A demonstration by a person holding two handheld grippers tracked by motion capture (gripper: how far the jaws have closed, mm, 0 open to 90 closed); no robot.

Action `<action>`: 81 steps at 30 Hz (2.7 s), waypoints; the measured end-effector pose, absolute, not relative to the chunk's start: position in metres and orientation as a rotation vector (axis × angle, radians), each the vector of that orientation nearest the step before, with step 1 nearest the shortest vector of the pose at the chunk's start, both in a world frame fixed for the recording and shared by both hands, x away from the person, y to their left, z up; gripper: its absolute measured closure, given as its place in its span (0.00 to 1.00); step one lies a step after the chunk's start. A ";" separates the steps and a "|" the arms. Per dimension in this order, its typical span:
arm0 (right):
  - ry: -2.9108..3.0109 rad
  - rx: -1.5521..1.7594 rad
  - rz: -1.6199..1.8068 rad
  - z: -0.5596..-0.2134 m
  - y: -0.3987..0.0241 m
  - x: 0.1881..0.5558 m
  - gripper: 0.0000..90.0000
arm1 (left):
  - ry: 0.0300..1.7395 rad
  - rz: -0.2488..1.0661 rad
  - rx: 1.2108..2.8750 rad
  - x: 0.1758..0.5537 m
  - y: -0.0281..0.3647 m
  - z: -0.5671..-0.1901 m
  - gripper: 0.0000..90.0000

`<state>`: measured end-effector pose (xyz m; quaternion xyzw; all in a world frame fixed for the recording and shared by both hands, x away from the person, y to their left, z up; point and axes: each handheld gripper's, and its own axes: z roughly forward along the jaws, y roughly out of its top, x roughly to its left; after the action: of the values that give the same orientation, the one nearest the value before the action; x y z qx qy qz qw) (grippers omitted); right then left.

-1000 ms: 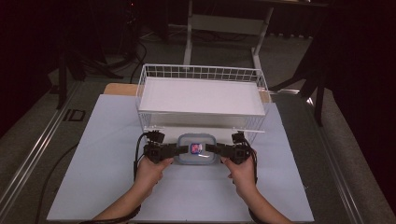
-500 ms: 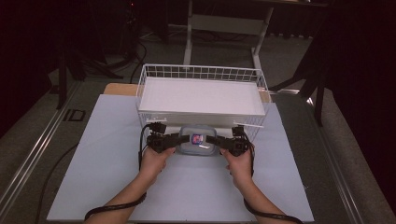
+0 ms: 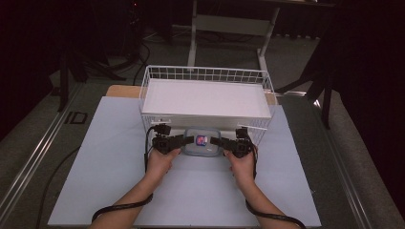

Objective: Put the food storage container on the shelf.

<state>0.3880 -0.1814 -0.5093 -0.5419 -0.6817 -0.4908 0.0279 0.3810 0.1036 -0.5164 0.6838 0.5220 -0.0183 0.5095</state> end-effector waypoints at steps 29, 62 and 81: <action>-2.142 -1.747 -1.600 -0.515 -0.172 0.402 0.45 | 1.231 0.042 1.649 0.392 0.099 -0.525 0.38; -2.490 -1.476 -1.665 -0.473 -0.175 0.335 0.45 | 0.969 0.124 1.746 0.298 0.139 -0.471 0.18; -2.542 -1.391 -1.599 -0.499 -0.156 0.329 0.77 | 0.859 0.239 1.757 0.231 0.156 -0.488 0.04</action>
<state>0.3288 -0.1560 -0.4991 -0.4189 -0.7654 -0.4813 -0.0841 0.2305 0.1563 -0.4878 0.7431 0.3635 0.1013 0.5527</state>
